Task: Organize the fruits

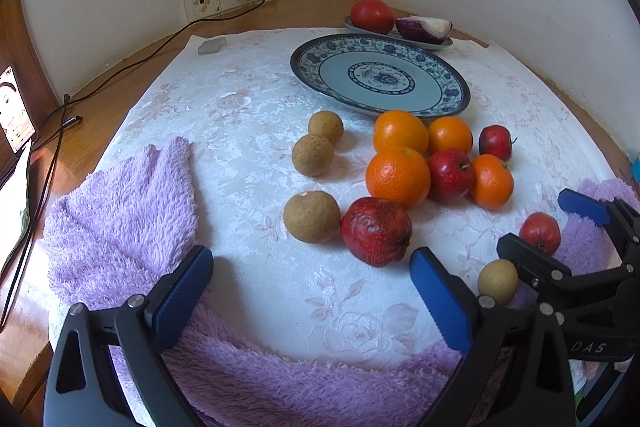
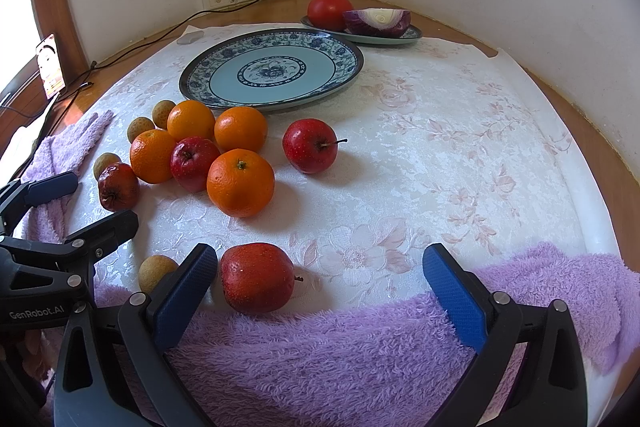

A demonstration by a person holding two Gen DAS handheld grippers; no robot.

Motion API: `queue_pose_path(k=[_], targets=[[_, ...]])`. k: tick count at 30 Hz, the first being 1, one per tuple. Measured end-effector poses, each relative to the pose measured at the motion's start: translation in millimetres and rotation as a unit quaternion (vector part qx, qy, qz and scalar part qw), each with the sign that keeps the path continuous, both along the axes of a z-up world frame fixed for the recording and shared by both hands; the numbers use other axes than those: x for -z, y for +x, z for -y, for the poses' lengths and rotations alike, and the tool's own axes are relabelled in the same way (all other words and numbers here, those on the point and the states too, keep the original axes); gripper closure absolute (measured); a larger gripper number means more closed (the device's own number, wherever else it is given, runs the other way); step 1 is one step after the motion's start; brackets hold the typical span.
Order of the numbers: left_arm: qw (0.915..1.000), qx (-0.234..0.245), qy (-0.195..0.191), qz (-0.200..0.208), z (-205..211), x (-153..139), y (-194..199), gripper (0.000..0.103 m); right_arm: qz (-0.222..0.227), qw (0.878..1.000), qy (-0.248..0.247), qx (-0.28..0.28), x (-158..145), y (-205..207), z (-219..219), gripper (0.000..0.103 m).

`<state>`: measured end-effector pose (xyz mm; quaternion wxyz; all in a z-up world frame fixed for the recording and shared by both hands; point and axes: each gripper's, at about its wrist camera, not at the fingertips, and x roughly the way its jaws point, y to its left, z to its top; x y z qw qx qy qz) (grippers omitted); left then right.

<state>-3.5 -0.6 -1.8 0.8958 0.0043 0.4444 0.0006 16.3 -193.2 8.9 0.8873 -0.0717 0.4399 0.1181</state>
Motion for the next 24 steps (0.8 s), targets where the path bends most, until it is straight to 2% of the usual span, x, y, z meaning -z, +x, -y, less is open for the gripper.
queue_pose_path(k=[10, 14, 18, 24], targets=[[1.0, 0.003, 0.0, -0.008, 0, -3, 4, 0.003, -0.007, 1.0, 0.002, -0.006, -2, 0, 0, 0.0], [0.9999, 0.006, -0.004, -0.008, -2, -5, 4, 0.008, -0.011, 1.0, 0.017, -0.007, -6, 1, 1, 0.003], [0.9996, 0.01, -0.025, 0.002, -6, -12, 2, 0.011, -0.01, 1.0, 0.028, -0.006, -9, -3, 4, 0.005], [0.9994, 0.007, -0.029, 0.019, -8, -19, -2, 0.015, -0.002, 0.999, 0.04, -0.013, -13, -10, 3, 0.007]])
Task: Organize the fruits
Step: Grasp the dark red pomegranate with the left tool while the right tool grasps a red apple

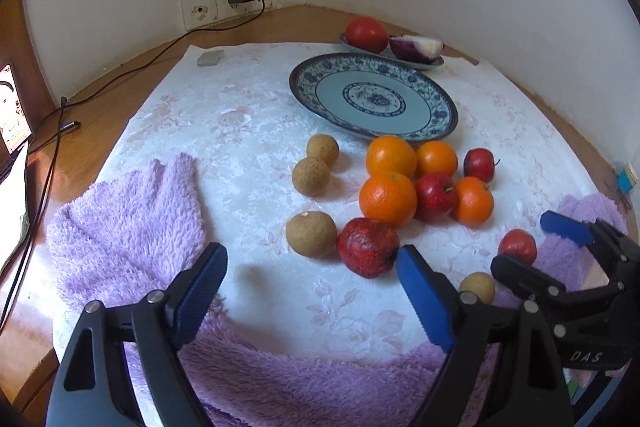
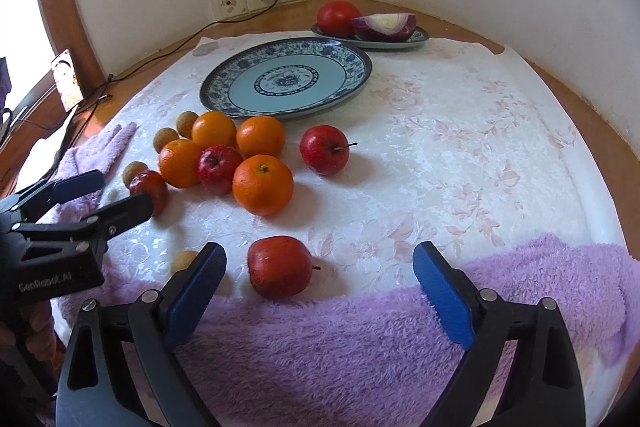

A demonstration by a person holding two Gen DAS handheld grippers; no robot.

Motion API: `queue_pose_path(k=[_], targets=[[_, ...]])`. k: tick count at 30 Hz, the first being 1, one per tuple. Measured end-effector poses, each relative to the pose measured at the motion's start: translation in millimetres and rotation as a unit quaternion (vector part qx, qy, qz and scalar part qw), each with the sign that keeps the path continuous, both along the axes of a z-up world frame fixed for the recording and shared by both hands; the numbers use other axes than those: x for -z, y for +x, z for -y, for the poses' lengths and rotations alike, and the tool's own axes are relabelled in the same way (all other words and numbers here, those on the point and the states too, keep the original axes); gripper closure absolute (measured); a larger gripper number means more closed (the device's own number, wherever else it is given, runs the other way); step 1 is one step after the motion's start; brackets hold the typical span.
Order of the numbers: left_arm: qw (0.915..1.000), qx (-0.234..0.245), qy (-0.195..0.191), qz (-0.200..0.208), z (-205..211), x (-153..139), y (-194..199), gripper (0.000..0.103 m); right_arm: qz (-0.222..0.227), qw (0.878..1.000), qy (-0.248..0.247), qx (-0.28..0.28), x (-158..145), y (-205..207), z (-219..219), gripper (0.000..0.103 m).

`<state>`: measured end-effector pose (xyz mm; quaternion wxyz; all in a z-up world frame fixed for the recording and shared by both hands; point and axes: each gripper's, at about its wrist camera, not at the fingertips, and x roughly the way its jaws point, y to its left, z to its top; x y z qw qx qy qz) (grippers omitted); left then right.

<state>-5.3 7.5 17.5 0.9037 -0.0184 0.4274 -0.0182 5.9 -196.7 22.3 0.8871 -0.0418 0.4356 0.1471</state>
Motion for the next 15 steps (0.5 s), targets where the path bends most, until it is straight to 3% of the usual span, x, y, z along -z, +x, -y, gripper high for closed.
queue_pose_path(k=[4, 11, 15], targets=[[1.0, 0.006, -0.005, 0.004, 1, -2, -2, 0.019, 0.0, 1.0, 0.001, -0.01, 0, -3, -3, 0.014], [0.9994, 0.024, -0.023, 0.008, 8, -9, -8, 0.035, -0.002, 1.0, 0.007, -0.015, 1, -5, -4, 0.03], [0.9987, 0.045, -0.021, 0.004, 19, -8, -8, 0.045, -0.001, 1.0, 0.007, -0.016, 1, -5, -4, 0.034]])
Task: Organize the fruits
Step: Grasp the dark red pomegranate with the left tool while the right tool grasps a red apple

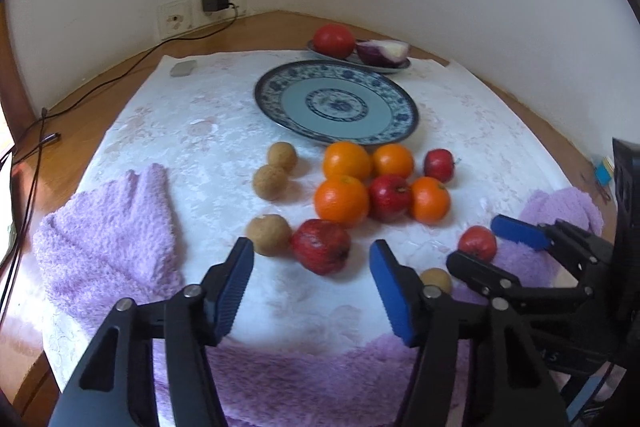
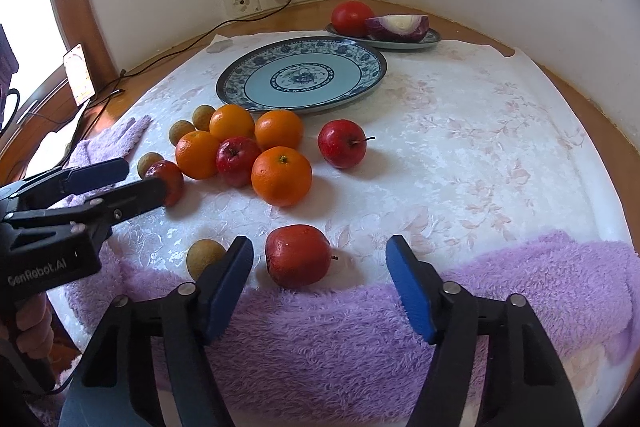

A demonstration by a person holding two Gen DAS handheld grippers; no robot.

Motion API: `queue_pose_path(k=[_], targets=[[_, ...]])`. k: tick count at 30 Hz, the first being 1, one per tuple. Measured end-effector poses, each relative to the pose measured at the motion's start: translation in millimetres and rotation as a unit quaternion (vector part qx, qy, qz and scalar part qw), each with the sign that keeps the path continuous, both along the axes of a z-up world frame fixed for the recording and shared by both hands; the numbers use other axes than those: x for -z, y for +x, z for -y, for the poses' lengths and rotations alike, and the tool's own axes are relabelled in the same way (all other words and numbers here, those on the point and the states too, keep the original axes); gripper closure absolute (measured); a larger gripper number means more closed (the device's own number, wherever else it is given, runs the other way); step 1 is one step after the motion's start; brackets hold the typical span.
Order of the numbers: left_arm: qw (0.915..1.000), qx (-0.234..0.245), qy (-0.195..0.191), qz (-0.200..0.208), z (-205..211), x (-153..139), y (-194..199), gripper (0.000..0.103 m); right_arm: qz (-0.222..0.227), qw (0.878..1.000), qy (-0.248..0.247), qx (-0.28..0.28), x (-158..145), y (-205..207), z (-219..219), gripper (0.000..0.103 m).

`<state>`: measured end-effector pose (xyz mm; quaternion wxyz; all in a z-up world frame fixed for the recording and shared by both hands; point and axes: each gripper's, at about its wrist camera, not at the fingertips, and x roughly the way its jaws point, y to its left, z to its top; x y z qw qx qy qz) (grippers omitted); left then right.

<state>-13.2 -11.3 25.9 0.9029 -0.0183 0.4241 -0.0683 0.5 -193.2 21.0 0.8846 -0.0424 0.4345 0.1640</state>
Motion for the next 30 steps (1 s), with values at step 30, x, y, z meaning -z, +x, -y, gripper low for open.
queue_pose_path(k=[30], targets=[[0.9997, 0.014, -0.005, -0.017, 2, 11, 10, 0.067, -0.003, 1.0, 0.027, -0.014, -1, 2, -4, 0.069]])
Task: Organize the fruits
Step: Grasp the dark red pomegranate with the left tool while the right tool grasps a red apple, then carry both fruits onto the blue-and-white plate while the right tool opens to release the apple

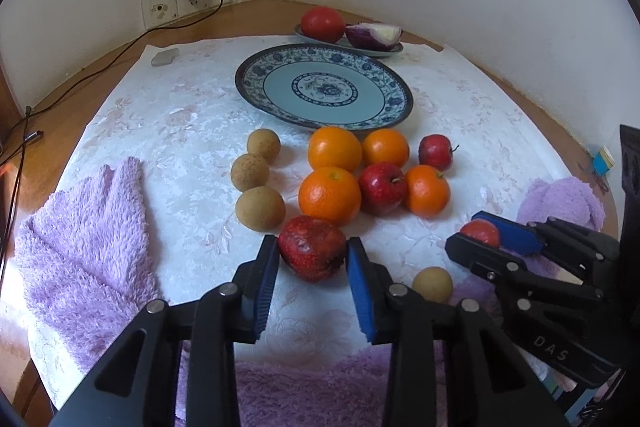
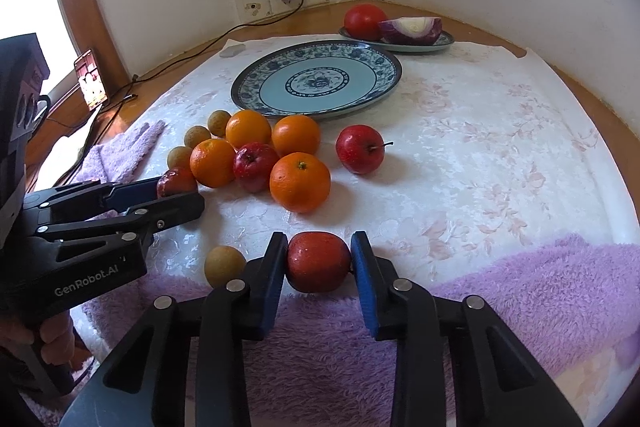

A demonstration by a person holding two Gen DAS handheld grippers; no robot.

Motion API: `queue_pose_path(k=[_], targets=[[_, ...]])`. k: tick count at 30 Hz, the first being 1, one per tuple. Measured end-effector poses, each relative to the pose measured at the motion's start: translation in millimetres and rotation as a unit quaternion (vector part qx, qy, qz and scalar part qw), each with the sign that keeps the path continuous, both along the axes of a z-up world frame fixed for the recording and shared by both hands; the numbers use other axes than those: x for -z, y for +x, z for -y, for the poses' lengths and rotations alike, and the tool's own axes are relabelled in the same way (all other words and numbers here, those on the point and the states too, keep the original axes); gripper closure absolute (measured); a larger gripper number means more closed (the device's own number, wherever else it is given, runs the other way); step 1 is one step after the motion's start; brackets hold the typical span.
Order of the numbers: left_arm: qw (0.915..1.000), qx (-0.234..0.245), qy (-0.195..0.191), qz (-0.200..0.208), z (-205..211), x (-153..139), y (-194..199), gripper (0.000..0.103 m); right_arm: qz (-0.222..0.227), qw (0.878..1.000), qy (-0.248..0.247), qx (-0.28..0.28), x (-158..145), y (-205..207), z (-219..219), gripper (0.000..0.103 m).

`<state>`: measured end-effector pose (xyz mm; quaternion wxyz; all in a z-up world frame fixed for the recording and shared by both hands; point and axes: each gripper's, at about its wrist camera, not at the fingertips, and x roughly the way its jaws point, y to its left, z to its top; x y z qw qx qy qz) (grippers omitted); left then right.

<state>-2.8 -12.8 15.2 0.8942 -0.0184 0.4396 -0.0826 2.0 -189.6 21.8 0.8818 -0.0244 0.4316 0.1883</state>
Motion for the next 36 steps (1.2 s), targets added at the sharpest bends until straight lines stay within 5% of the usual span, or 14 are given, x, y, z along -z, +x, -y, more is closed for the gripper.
queue_pose_path(k=[15, 36], targets=[[0.9997, 0.0, -0.01, 0.022, -3, -29, -8, 0.067, 0.016, 1.0, 0.012, 0.002, -18, -2, 1, 0.07], [0.9993, 0.001, -0.028, 0.026, -4, -55, 39, 0.067, 0.032, 0.999, 0.025, -0.001, -51, 36, -1, 0.07]])
